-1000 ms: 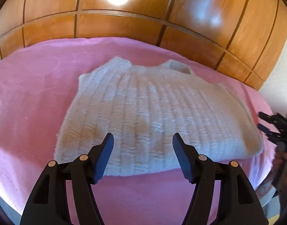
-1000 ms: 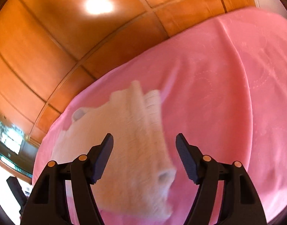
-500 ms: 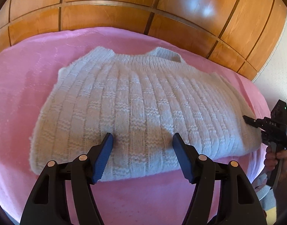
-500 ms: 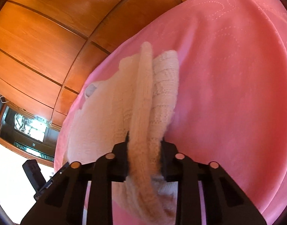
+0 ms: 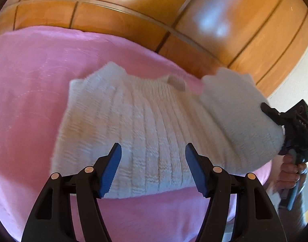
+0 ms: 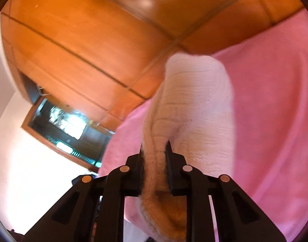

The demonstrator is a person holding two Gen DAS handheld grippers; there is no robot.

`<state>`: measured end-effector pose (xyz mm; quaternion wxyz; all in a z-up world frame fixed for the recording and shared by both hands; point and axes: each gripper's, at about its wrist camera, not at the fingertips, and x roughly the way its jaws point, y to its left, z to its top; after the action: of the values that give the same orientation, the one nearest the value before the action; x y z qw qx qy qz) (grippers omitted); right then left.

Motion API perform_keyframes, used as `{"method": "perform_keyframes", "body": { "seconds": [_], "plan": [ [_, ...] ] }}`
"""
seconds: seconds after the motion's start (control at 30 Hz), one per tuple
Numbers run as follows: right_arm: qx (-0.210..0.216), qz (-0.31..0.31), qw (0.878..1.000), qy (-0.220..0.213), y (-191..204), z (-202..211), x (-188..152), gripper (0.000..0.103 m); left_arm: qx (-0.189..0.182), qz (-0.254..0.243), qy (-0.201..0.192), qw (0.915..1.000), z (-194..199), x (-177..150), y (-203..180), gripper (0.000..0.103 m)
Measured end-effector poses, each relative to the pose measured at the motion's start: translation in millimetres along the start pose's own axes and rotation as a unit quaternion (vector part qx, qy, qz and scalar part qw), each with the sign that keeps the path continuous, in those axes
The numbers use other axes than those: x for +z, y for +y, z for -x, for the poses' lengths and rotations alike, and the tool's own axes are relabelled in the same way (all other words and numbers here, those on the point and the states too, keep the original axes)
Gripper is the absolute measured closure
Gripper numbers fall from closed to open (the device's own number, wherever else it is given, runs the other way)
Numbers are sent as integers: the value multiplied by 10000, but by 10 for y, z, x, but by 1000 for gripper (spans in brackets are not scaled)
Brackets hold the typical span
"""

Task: Fold small clothes

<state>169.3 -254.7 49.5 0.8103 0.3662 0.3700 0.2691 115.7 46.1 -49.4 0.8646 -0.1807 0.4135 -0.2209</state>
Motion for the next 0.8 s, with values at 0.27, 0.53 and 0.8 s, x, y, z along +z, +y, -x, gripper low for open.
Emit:
{"method": "perform_keyframes", "body": {
  "seconds": [0.27,0.53,0.8],
  "plan": [
    [208,248,9962,808,533,-1222,-157,87,-495,827,-354,9947,368,95,525,39],
    [-492,1148,9819,1427,641,-1851,-639,79,-1287,1618,-208,9782,366,174,887,39],
    [-395,1723,9802,891,802,-1228,-749,23,-1631,1854,-36,9690,159,349,843,22]
  ]
}}
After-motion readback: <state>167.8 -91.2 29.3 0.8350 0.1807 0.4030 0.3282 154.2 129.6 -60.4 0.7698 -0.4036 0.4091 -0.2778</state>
